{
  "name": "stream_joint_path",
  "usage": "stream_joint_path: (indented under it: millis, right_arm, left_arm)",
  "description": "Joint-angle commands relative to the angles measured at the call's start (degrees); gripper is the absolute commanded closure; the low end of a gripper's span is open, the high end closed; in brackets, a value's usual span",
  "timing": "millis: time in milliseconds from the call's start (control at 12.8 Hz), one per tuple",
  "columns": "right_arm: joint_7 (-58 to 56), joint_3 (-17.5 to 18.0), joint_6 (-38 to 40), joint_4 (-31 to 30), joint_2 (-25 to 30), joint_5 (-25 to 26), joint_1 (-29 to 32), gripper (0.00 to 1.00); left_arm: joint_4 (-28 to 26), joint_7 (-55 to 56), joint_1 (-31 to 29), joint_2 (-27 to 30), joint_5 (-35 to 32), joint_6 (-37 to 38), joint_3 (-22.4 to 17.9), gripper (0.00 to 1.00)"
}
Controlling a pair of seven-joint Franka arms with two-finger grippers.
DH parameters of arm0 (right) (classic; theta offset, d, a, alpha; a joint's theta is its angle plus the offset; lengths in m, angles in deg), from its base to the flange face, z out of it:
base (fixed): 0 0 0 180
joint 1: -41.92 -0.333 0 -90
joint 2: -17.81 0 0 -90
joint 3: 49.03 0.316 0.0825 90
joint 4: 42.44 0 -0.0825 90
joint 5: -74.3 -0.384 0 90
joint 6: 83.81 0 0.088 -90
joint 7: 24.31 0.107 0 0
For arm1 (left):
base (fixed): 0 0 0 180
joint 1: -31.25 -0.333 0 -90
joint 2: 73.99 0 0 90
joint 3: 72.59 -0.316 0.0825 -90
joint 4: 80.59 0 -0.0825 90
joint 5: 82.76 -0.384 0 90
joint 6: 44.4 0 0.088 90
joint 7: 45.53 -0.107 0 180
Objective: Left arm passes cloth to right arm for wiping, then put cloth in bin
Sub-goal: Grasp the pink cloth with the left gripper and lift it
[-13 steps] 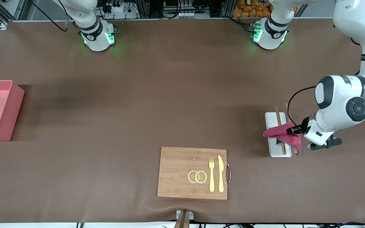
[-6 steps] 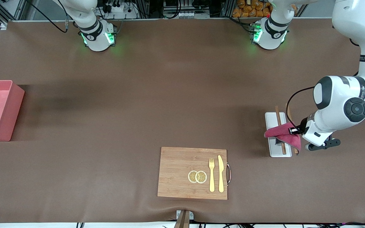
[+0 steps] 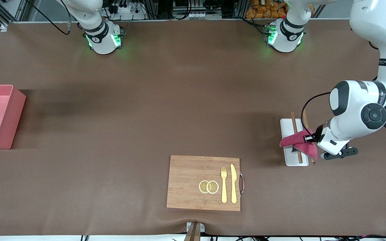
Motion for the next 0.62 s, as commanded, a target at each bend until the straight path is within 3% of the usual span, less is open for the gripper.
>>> stream_joint_path:
  millis: [0, 312, 546]
  right_arm:
    - [-0.40, 0.62, 0.46, 0.30, 0.29, -0.47, -2.53, 0.00]
    - [-0.49, 0.62, 0.02, 0.12, -2.69, -0.99, -9.56, 0.00]
    - [0.56, 0.89, 0.11, 0.12, -4.63, -1.87, -18.08, 0.00]
  left_arm:
    - [2.61, 2.68, 2.50, 1.38, -1.35, 1.40, 0.18, 1.00]
    - [5.95, 15.30, 7.24, 2.18, -0.65, 3.25, 4.30, 1.00]
    - [9.11, 25.17, 12.86, 0.43, -0.39, 3.25, 4.66, 1.00]
